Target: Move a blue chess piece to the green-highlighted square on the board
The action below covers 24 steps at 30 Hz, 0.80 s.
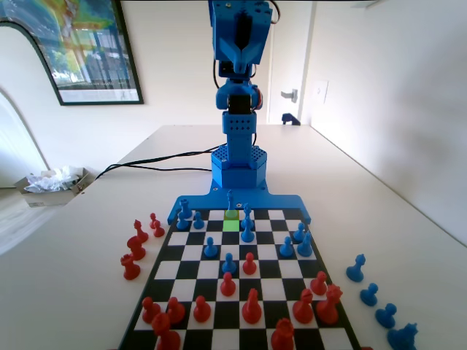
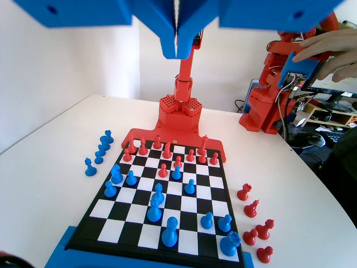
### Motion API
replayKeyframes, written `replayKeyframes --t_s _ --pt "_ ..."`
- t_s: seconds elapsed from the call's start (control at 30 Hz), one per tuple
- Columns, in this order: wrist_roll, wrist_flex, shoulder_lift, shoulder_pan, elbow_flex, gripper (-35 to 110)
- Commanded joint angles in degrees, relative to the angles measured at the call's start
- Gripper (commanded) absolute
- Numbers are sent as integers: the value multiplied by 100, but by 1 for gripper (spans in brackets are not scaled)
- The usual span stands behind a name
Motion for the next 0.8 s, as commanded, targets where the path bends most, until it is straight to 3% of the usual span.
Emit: replayKeyframes --t_s 0.0,0.77 --pt "-9 -79 123 97 35 1" --pt "-44 -79 123 53 18 1"
